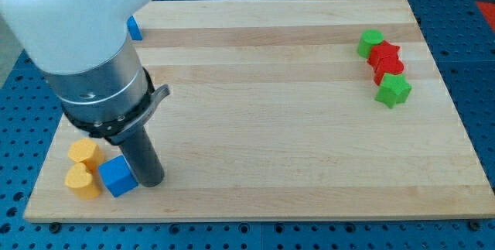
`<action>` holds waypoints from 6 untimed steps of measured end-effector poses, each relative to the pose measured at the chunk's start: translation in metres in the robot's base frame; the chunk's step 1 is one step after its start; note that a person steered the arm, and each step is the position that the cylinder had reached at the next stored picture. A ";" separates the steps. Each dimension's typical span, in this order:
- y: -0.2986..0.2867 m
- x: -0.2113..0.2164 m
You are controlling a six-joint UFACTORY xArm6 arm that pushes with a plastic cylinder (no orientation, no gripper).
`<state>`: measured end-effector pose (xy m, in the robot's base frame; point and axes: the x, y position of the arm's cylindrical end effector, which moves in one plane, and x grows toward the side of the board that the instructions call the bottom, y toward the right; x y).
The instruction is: Push the blue cube to the yellow heart
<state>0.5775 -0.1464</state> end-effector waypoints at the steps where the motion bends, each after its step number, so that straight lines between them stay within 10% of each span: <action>1: -0.002 0.003; 6: -0.012 -0.007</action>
